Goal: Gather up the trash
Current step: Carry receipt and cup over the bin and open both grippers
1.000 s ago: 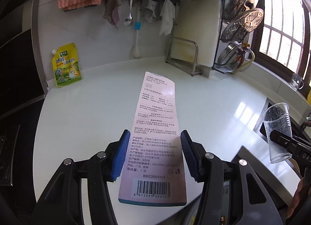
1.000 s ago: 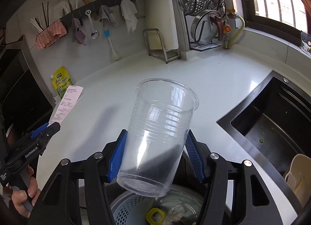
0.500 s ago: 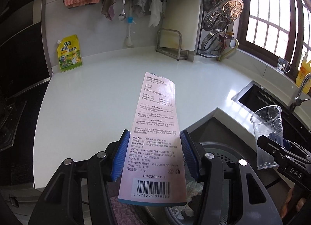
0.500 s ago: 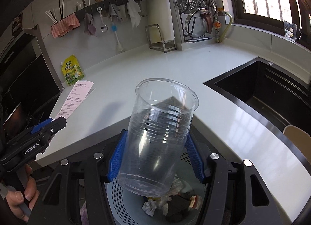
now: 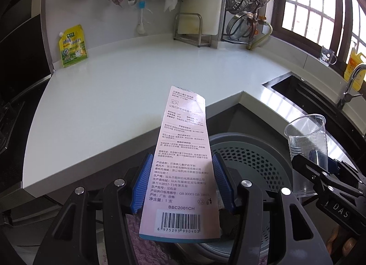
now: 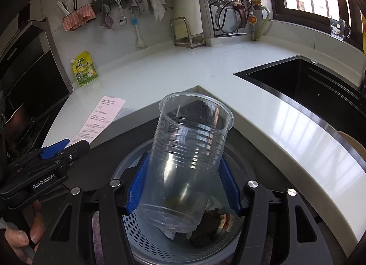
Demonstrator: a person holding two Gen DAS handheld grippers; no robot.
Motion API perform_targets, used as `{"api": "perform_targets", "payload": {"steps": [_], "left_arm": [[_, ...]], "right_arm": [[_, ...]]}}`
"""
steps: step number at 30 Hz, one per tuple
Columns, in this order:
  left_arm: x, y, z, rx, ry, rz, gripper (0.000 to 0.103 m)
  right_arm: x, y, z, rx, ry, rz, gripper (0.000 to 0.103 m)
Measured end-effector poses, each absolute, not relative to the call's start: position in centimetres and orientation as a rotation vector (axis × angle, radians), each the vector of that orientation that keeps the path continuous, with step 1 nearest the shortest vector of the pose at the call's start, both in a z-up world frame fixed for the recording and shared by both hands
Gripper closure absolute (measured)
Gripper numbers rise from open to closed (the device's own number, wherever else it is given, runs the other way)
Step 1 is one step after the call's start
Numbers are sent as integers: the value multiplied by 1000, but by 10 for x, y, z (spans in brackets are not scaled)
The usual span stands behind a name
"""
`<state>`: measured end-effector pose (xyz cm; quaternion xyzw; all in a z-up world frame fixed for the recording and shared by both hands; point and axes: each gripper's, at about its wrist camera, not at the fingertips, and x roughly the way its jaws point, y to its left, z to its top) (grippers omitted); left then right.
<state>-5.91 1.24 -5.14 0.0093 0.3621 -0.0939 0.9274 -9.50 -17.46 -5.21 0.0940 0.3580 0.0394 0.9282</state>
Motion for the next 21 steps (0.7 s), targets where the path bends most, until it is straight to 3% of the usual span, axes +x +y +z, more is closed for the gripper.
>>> {"api": "perform_targets", "payload": {"steps": [21], "left_arm": [[-58, -25, -93, 59, 857, -293, 51]], "right_arm": [[-89, -193, -91, 257, 822, 84, 44]]}}
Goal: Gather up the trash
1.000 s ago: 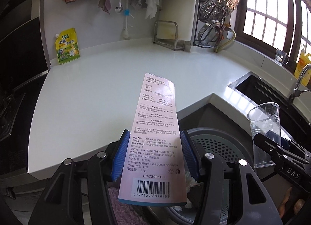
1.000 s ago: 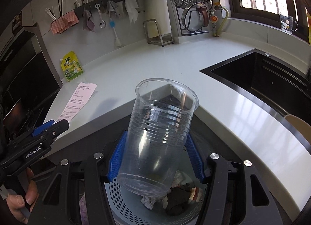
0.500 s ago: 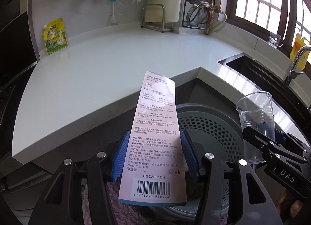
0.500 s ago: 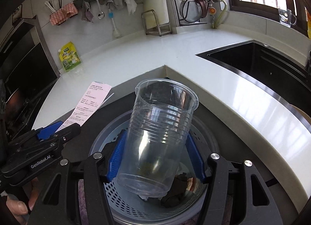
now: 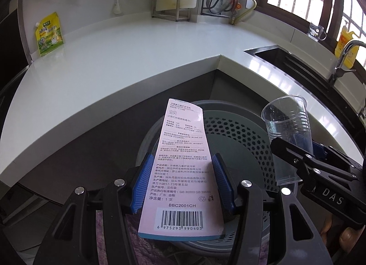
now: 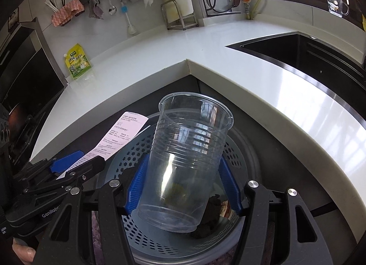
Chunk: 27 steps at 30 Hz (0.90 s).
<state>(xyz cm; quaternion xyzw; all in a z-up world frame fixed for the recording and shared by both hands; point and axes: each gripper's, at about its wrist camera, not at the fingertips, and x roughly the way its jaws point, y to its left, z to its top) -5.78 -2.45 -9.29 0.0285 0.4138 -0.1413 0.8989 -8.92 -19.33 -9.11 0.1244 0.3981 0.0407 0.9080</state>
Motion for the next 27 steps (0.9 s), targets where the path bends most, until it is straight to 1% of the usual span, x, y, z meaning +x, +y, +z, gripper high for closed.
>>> {"api": "perform_targets", "payload": {"steps": [4, 6, 8, 9, 10, 11, 18, 22, 27], "left_arm": [[-57, -27, -97, 66, 871, -298, 50], [-57, -25, -95, 59, 868, -291, 49], [-57, -24, -93, 54, 858, -280, 36], [-57, -22, -92, 51, 852, -273, 33], [-58, -21, -92, 47, 849, -270, 30], [-58, -21, -92, 43, 851, -270, 28], [-60, -20, -89, 54, 836, -247, 28], [-65, -19, -81, 64, 797, -220, 22], [-68, -19, -75, 71, 777, -197, 20]], "right_arm": [[-89, -195, -99, 268, 841, 86, 44], [-90, -196, -100, 276, 838, 85, 41], [-90, -199, -98, 283, 833, 85, 39], [-90, -200, -97, 286, 828, 83, 33], [-91, -201, -96, 287, 821, 80, 28], [-92, -202, -95, 288, 811, 78, 28], [-97, -206, -90, 287, 790, 65, 27], [-100, -205, -85, 280, 778, 66, 27], [-106, -204, -79, 276, 759, 67, 27]]}}
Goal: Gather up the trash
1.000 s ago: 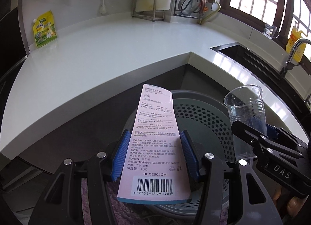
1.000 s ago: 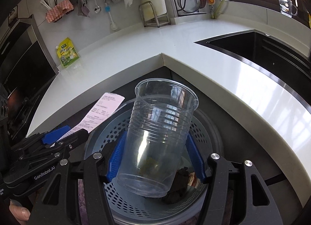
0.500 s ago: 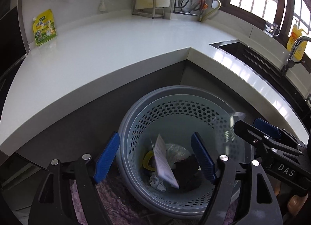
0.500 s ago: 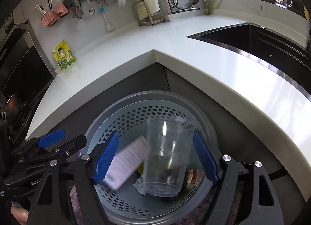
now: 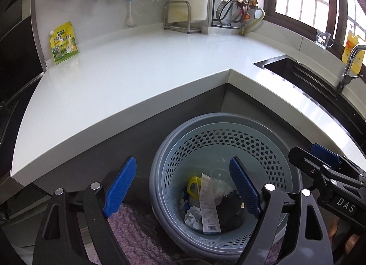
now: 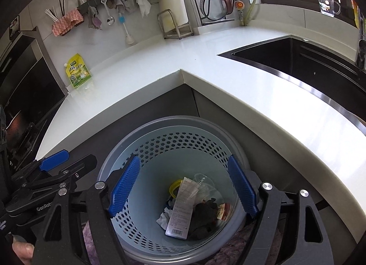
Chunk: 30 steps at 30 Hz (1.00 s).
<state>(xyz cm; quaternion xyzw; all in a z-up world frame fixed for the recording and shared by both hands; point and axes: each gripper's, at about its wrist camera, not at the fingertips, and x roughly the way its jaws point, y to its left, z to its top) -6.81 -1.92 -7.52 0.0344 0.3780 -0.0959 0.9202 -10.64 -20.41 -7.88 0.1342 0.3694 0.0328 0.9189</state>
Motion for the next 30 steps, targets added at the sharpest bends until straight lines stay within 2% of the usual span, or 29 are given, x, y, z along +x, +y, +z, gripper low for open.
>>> {"api": "perform_targets", "payload": {"steps": [4, 15, 30], "left_arm": [[-71, -19, -69, 73, 752, -185, 13], [-75, -16, -58, 68, 727, -170, 7], [-71, -6, -53, 34, 732, -118, 6]], "right_arm": [[-110, -204, -75, 266, 749, 60, 27], [-113, -200, -69, 223, 735, 38, 26], [-114, -199, -65, 211, 719, 28, 25]]}}
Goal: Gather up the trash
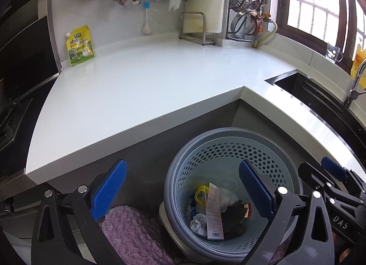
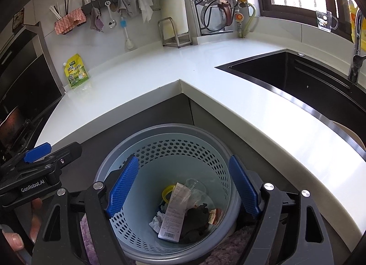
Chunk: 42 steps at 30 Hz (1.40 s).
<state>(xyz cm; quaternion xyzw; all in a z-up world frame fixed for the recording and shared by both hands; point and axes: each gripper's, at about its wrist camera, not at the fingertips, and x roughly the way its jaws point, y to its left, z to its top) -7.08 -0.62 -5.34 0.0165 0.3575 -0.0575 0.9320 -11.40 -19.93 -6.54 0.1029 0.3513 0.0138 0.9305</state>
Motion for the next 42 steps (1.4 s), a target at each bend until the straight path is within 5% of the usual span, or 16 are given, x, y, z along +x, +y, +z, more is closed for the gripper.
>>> {"api": "perform_targets", "payload": {"steps": [42], "left_arm": [[-72, -10, -57, 56, 734, -92, 6]], "right_arm": [[-114, -195, -58, 210, 714, 35, 25]]}}
